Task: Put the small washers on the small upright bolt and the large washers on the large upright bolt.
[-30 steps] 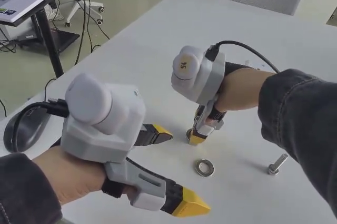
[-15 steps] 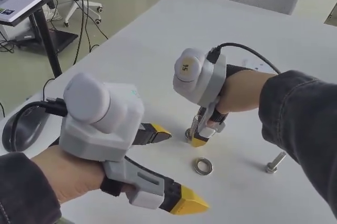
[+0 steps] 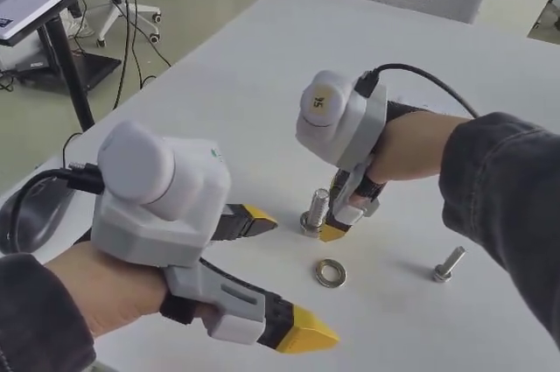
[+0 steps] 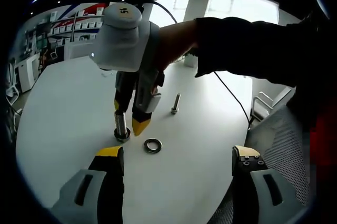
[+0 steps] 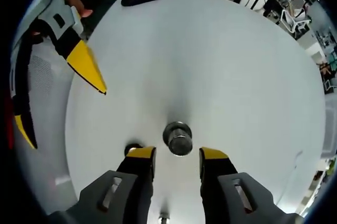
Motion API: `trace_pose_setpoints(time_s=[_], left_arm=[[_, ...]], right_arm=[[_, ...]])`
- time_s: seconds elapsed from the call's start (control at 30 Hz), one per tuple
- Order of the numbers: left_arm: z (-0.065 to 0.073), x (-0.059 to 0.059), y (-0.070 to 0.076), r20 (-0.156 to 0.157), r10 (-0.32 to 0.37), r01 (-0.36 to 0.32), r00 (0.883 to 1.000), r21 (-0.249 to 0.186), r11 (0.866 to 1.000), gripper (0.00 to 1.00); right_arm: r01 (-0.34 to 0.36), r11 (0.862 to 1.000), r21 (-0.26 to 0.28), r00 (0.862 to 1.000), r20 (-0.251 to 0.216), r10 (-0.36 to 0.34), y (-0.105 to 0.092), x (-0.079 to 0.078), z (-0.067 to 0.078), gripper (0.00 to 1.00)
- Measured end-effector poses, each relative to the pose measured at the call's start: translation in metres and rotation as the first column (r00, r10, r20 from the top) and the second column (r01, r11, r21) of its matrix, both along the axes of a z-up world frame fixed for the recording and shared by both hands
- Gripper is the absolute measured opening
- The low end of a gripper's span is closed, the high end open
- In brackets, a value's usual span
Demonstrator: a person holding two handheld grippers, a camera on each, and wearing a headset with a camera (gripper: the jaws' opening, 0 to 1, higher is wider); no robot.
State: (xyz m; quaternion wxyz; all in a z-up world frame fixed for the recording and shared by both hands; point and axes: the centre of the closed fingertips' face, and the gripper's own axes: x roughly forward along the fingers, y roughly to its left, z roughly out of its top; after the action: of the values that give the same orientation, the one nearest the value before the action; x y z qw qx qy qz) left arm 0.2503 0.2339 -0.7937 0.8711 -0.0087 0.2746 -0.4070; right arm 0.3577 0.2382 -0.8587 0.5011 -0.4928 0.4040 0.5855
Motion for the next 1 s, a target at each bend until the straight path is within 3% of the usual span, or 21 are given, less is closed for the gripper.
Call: trace_pose_setpoints(time_s=[0.5, 1.0], left_arm=[[0.0, -0.002, -0.002, 0.003, -0.007, 0.007, 1.0, 0.005, 1.0, 0.84], [-0.001, -0.003, -0.005, 0.0, -0.019, 0.019, 1.0, 0.014, 1.0, 0.84]], right_arm=[[0.041, 0.999, 0.021, 0.999, 0.009, -0.041, -0.015, -0.002, 0.011, 0.37], [0.064, 0.997, 0.039, 0.998, 0.007, -0.064, -0.03, -0.018, 0.017, 0.38]])
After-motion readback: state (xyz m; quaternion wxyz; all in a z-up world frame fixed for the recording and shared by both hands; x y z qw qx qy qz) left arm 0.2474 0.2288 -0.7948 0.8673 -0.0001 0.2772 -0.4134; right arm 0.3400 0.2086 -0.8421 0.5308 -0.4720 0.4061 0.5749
